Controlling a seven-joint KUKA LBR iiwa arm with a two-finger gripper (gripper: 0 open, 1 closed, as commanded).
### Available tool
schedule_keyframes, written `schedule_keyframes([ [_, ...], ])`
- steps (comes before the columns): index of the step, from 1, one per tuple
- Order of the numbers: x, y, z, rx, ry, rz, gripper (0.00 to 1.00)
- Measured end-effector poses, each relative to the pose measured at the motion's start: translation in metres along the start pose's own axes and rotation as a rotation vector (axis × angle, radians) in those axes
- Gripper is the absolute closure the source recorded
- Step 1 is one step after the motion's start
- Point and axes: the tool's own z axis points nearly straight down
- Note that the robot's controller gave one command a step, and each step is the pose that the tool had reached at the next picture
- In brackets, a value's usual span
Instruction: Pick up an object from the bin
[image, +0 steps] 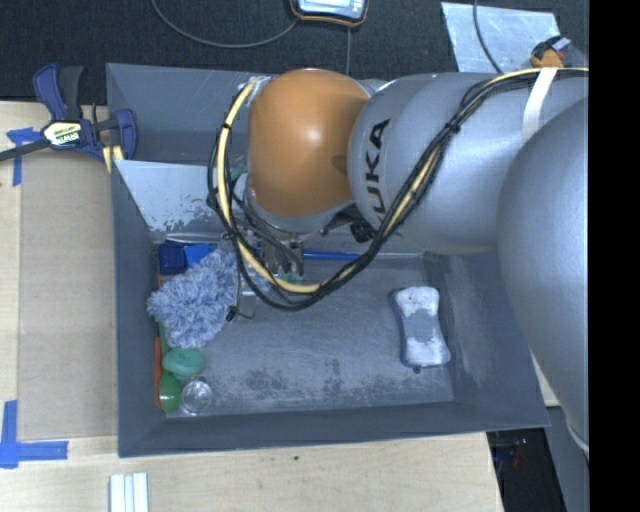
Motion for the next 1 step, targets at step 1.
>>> schedule_keyframes([
  [1,-0.0015,-0.0011,-0.0053,-0.002,-0.008,0.004,0.00],
])
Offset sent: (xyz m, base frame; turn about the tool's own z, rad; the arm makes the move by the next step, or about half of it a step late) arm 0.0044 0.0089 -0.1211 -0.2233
